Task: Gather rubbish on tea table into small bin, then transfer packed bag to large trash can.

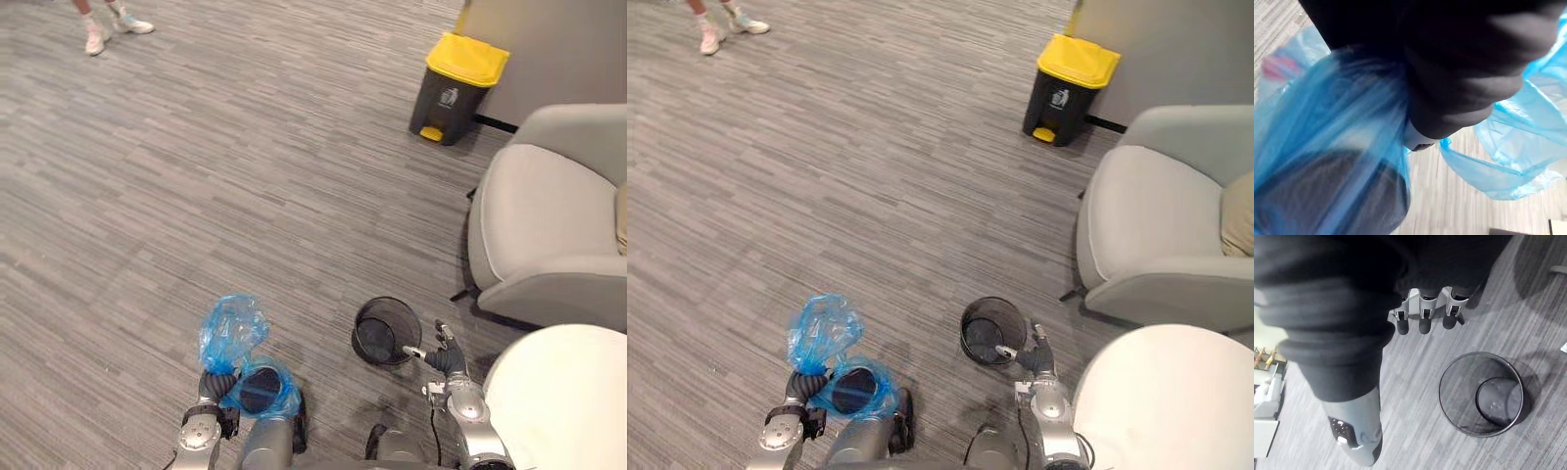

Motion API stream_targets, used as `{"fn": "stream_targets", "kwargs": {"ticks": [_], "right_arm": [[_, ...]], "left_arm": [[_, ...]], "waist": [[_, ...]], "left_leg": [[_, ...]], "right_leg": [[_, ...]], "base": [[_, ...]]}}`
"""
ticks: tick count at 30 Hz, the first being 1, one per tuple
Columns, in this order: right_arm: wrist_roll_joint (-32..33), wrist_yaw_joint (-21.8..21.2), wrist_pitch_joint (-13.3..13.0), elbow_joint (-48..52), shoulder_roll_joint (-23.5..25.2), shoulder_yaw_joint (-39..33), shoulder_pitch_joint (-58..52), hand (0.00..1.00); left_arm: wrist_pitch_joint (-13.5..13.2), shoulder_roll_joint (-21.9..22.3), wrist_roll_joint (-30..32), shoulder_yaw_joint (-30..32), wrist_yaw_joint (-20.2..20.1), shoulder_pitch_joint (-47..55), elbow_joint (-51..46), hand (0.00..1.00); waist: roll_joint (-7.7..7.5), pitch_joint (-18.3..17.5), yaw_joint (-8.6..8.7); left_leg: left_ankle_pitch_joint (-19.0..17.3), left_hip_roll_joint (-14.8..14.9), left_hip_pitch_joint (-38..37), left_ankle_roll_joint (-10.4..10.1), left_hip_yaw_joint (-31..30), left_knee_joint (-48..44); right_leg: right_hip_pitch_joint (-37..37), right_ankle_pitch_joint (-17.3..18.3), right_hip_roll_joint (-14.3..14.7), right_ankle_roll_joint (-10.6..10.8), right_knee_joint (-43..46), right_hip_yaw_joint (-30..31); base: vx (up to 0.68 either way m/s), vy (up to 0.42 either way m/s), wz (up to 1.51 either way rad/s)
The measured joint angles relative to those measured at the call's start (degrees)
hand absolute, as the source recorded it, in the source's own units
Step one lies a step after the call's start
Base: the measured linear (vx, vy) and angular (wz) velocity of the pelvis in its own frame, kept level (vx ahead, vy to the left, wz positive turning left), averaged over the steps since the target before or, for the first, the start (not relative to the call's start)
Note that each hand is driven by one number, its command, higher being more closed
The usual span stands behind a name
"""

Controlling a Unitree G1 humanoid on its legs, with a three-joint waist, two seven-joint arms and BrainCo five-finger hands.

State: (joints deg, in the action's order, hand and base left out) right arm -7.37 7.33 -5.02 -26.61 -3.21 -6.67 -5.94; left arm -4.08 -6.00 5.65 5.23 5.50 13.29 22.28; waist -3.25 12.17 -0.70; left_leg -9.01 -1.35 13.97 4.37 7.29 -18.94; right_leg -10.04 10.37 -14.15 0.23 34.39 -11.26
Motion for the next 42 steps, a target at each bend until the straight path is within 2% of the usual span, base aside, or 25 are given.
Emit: {"fn": "stream_targets", "kwargs": {"ticks": [2,3,5,8,10,11,13,14,17,18,19,20,22,24,25,26,27,28,29,32,35,36,38,39,42], "right_arm": [[0.0,0.0,-0.1,2.0,0.7,0.1,-2.4,0.0],[0.0,0.0,-0.1,2.9,1.1,0.4,-3.5,0.0],[0.1,0.0,-0.1,3.5,1.8,0.5,-4.7,0.0],[0.1,0.0,-0.1,5.4,1.8,0.4,-6.5,0.0],[0.1,0.0,-0.1,5.8,1.7,0.4,-7.8,0.0],[0.1,0.0,0.0,5.8,1.6,0.3,-8.8,0.0],[0.2,-0.2,0.2,5.8,1.2,0.4,-9.9,0.0],[0.2,-0.3,0.3,5.9,1.2,0.7,-10.2,0.0],[0.2,-1.3,0.4,10.1,1.4,1.4,-9.9,0.0],[0.4,-1.2,0.0,12.0,0.8,2.3,-9.5,0.0],[0.8,-1.2,-0.6,12.7,0.2,2.6,-8.2,0.0],[0.9,-1.2,-0.7,12.7,0.1,2.5,-7.7,0.0],[1.3,-1.1,-0.7,12.2,0.0,2.3,-5.8,0.0],[1.3,-1.0,-0.5,12.0,0.5,2.0,-5.3,0.0],[1.3,-1.0,-0.5,11.9,1.0,2.2,-5.8,0.0],[1.3,-1.0,-0.5,12.1,0.9,2.2,-6.0,0.0],[1.2,-0.9,-0.7,13.4,0.1,2.1,-7.0,0.0],[1.2,-0.8,-0.5,11.6,1.5,2.2,-6.6,0.0],[1.2,-0.9,0.2,11.2,2.1,2.3,-6.8,0.0],[0.6,-0.9,0.5,11.2,2.4,2.2,-6.6,0.0],[-0.1,-0.8,0.5,11.0,2.7,2.3,-5.8,0.0],[-0.2,-0.7,0.5,9.4,3.0,2.4,-5.1,0.0],[-0.8,-0.7,0.6,7.5,3.0,2.5,-4.3,0.0],[-1.5,-0.7,1.2,6.4,3.1,2.6,-4.4,0.0],[-1.8,-0.6,1.5,4.7,3.0,2.4,-3.7,0.0]], "left_arm": [[0.0,0.1,-0.3,-0.1,0.4,-0.9,-1.6,1.0],[0.0,0.0,-0.4,0.0,1.0,-1.9,-2.1,1.0],[0.1,-0.5,-0.4,0.0,1.1,-2.5,-2.2,1.0],[0.2,-1.1,-0.4,-0.9,0.9,-5.2,-2.2,1.0],[0.1,-1.0,-0.4,-1.2,0.7,-6.2,-2.2,1.0],[0.0,-0.8,-0.3,-1.7,0.7,-6.2,-2.2,1.0],[0.0,0.7,-0.2,-2.7,0.3,-5.0,-2.2,1.0],[0.0,1.4,-0.2,-2.7,-0.3,-4.4,-2.2,1.0],[0.1,3.7,-0.2,-2.3,-1.4,-2.3,-2.5,1.0],[0.1,4.2,-0.2,-2.4,-1.8,-0.7,-3.7,1.0],[0.0,4.3,-0.2,-2.2,-1.8,0.2,-4.5,1.0],[0.0,4.3,-0.2,-2.2,-1.8,0.2,-4.5,1.0],[0.0,5.6,-0.2,-0.4,-1.8,0.2,-5.2,1.0],[0.1,5.9,-0.2,-0.1,-1.8,0.3,-5.3,1.0],[0.1,5.9,-0.2,-0.2,-1.7,0.4,-5.5,1.0],[0.0,6.1,-0.2,-0.2,-1.7,0.6,-5.6,1.0],[-0.3,7.6,-0.2,-0.8,-1.6,1.9,-6.2,1.0],[-0.1,6.5,-0.2,-0.5,-1.6,1.1,-4.9,1.0],[0.3,5.9,-0.1,-0.6,-1.6,0.0,-4.5,1.0],[0.5,5.6,0.0,-0.6,-1.6,-0.5,-4.8,1.0],[0.6,4.7,-0.1,-0.6,-1.4,0.3,-5.0,1.0],[0.5,3.7,-0.1,-0.7,-1.2,0.3,-5.0,1.0],[0.5,2.7,-0.3,-0.7,-0.9,-0.1,-5.0,1.0],[0.5,2.2,-0.4,-0.7,-0.1,-0.8,-5.0,1.0],[0.5,0.9,-0.5,-1.7,0.0,-1.8,-4.4,1.0]], "waist": [[0.69,0.4,0.33],[0.02,0.7,0.27],[-1.04,1.0,0.33],[-1.29,1.1,2.04],[-2.06,0.6,3.02],[-2.08,0.2,3.62],[0.7,-1.1,3.61],[1.62,-1.4,4.07],[2.23,-1.5,4.56],[2.37,-1.9,4.3],[2.05,-2.3,3.09],[1.81,-2.4,2.67],[1.63,-2.5,0.24],[1.46,-2.4,-0.23],[1.43,-2.4,-0.5],[1.94,-2.6,-0.67],[5.16,-4.0,-1.22],[2.95,-4.3,-1.09],[1.32,-5.1,-1.07],[0.11,-5.0,-0.9],[0.08,-4.8,-1.68],[0.06,-4.8,-1.6],[0.38,-4.6,-1.4],[0.23,-4.6,-1.36],[-0.4,-4.7,0.08]], "left_leg": [[-0.2,0.3,-0.1,0.3,-3.5,0.1],[-0.3,0.0,-0.9,0.6,-5.1,1.0],[-0.7,-1.0,-2.8,1.1,-6.1,2.0],[-2.0,-2.7,-6.0,1.5,-9.6,3.5],[-3.1,-4.5,-8.3,1.1,-11.8,4.9],[-5.1,-5.2,-9.4,0.4,-13.2,4.2],[-8.6,-3.1,-9.8,-2.1,-13.1,0.4],[-9.6,-1.5,-9.4,-4.4,-11.2,-2.5],[-7.0,2.7,-7.9,-10.8,-5.3,-18.9],[-6.7,5.4,-4.6,-11.5,-2.0,-29.3],[-8.1,7.4,-1.8,-9.2,1.7,-36.2],[-8.8,7.9,-0.6,-7.9,2.9,-37.4],[-11.1,9.6,6.2,-4.2,5.2,-36.5],[-11.0,9.3,9.8,-4.4,3.8,-30.6],[-8.9,8.8,10.4,-6.5,1.4,-21.3],[-6.4,8.8,9.6,-7.2,-0.5,-15.6],[8.1,11.9,8.1,-10.4,-3.9,-4.7],[5.9,10.2,8.8,-9.1,-2.3,-7.9],[4.2,9.3,8.9,-8.4,-1.0,-8.9],[-0.3,9.6,8.8,-6.4,0.1,-14.3],[-2.3,11.4,1.8,-6.5,8.2,-10.7],[-3.2,12.1,-2.7,-6.9,11.8,-6.4],[-4.5,12.4,-5.8,-7.0,14.3,-4.1],[-5.3,12.5,-7.8,-7.8,15.7,-2.2],[-5.9,12.5,-10.2,-8.8,15.7,0.6]], "right_leg": [[-4.0,3.0,3.4,1.2,4.7,4.0],[-6.0,4.9,5.9,1.7,4.3,5.0],[-8.2,5.5,7.8,2.1,3.1,4.5],[-11.1,5.1,10.7,2.4,-2.6,1.8],[-11.1,4.1,11.1,1.0,-7.6,2.1],[-9.8,0.9,10.8,-1.7,-8.7,2.1],[-7.4,0.7,11.7,-3.4,-9.3,-0.9],[-5.7,1.4,12.3,-4.3,-9.6,-2.1],[3.4,1.9,15.1,-5.1,-13.4,-2.8],[7.6,2.0,16.4,-5.3,-16.6,-0.3],[11.2,2.0,17.2,-5.3,-20.1,3.4],[12.2,2.0,17.1,-5.3,-21.3,4.9],[15.0,2.1,16.3,-5.3,-23.0,9.3],[16.9,2.2,14.9,-5.2,-22.4,11.0],[17.6,4.1,13.4,-2.5,-19.5,12.2],[17.5,5.7,13.2,-0.8,-17.7,12.5],[17.2,10.3,14.3,2.2,-14.7,13.3],[17.2,12.8,11.9,2.0,-13.7,14.1],[16.4,12.8,10.1,2.6,-14.0,15.4],[16.0,11.5,8.3,3.9,-15.2,21.7],[10.3,7.9,7.6,8.9,-5.4,25.1],[4.3,4.4,7.2,12.4,4.9,23.4],[-0.7,3.7,6.1,11.0,12.0,19.8],[-4.6,6.0,5.1,7.7,13.0,14.9],[-11.3,8.5,5.5,5.4,10.4,6.3]], "base": [[0.16,0.08,0.85],[0.2,0.013,0.62],[0.22,-0.012,0.5],[0.29,-0.051,0.62],[0.36,-0.105,0.78],[0.43,-0.13,0.67],[0.48,-0.121,0.48],[0.53,-0.128,0.37],[0.55,-0.119,0.18],[0.48,-0.017,-0.33],[0.47,0.012,-0.55],[0.44,0.054,-0.86],[0.42,0.128,-0.83],[0.41,0.221,-0.73],[0.45,0.277,-0.84],[0.42,0.297,-1.16],[0.35,0.267,-0.87],[0.42,0.288,-0.97],[0.36,0.226,-0.73],[0.31,0.184,-1.04],[0.18,0.126,-1.43],[0.12,0.084,-1.6],[0.08,-0.008,-1.13],[0.08,-0.04,-0.76],[0.22,-0.149,-0.43]]}}
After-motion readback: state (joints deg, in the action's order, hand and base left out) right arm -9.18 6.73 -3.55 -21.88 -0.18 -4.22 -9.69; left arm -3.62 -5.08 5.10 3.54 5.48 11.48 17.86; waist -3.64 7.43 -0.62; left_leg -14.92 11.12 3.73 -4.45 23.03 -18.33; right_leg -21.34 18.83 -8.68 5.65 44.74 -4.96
